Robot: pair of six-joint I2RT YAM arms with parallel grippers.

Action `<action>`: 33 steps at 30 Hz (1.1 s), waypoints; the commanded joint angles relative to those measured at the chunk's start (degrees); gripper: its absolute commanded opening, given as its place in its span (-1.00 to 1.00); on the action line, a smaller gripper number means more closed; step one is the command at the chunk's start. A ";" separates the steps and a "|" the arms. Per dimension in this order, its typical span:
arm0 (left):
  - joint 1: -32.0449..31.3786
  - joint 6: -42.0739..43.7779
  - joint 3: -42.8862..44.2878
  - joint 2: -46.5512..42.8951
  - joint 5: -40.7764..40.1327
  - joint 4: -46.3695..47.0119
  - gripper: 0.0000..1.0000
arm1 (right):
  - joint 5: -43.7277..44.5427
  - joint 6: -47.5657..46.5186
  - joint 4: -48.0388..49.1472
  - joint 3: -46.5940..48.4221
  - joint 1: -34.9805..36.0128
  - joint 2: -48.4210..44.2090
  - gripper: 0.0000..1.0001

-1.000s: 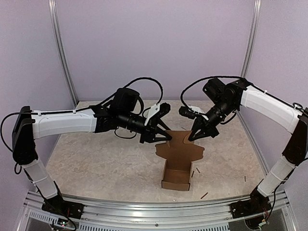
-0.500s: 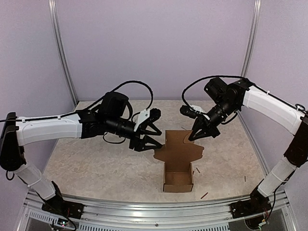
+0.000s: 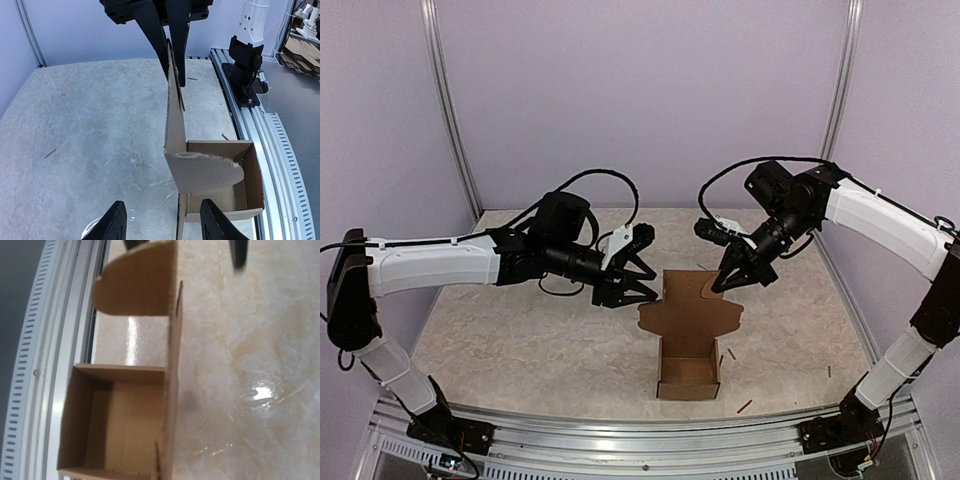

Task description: Fold the paper box

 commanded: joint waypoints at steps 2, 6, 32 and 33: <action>-2.72 1.50 6.17 4.86 4.37 0.66 -0.08 | -0.76 -0.27 -0.04 0.00 0.56 -0.63 -1.00; -3.39 1.26 7.99 6.51 5.81 0.92 -0.25 | -0.56 -0.18 0.36 -0.56 0.52 -1.02 -1.00; -3.87 -4.10 12.33 13.27 13.62 0.46 -0.79 | -1.27 -0.20 0.40 -0.80 0.65 -0.76 -1.00; -3.85 -4.28 12.31 13.24 13.83 0.57 -0.78 | -1.27 -0.18 0.48 -0.86 0.66 -0.78 -1.00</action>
